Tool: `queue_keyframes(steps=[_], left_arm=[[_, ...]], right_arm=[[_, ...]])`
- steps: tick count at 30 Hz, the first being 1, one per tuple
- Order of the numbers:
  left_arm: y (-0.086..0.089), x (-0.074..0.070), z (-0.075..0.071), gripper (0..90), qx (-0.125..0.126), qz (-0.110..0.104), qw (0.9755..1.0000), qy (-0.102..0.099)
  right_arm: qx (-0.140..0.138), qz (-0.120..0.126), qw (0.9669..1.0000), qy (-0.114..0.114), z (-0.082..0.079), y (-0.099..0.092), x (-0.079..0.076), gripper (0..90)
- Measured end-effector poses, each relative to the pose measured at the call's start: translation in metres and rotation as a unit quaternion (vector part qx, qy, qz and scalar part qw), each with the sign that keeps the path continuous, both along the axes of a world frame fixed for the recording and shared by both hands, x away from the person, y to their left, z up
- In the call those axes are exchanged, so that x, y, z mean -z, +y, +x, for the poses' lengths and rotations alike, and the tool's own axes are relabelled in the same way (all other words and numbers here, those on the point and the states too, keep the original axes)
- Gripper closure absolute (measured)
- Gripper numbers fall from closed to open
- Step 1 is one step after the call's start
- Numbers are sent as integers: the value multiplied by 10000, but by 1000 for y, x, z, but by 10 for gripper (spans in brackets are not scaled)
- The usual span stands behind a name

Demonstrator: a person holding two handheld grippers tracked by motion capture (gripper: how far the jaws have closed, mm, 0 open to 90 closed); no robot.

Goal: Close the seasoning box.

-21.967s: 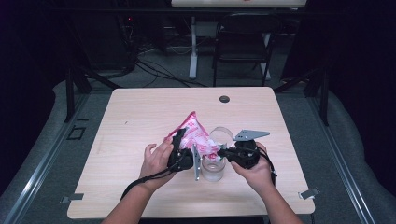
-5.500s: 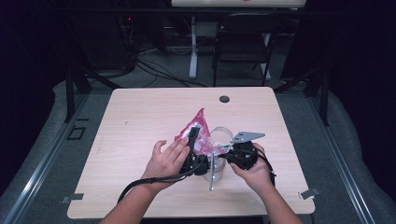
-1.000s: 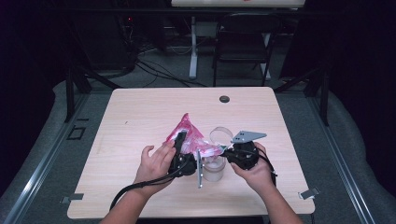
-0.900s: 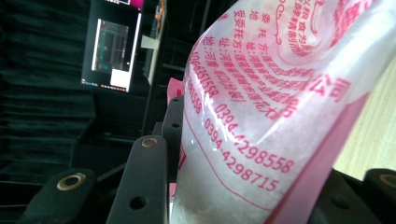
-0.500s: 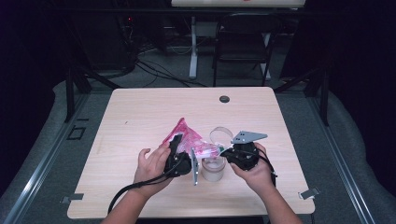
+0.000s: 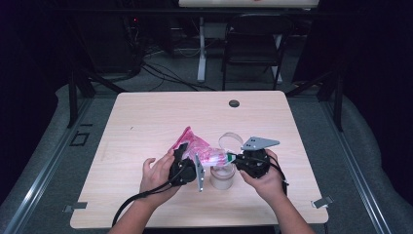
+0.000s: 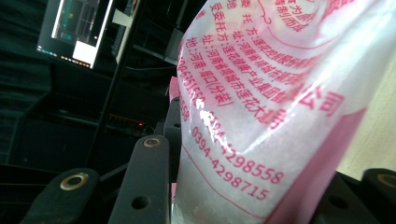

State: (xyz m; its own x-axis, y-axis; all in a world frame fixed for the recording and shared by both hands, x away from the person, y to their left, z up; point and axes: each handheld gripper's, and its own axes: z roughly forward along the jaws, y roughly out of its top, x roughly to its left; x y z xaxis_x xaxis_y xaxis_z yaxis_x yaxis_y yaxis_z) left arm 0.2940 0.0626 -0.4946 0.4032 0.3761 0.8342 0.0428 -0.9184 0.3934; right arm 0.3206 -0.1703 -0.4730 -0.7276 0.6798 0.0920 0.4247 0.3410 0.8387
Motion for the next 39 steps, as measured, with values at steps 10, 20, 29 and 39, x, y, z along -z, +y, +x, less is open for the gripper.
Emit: queue_keyframes(steps=[10,20,29,39], left_arm=[[2,10,2,686,-41,-289,9993,242],[2,19,3,687,-55,-558,9974,458],[3,32,2,689,-91,-1094,9916,683],[9,42,2,691,-226,-1574,9813,1083]], right_arm=[[34,76,10000,-54,1,1,-2,900],[45,102,9999,-88,2,2,-2,900],[26,121,9999,-116,1,6,-2,899],[-41,125,9996,-241,-3,12,-2,898]])
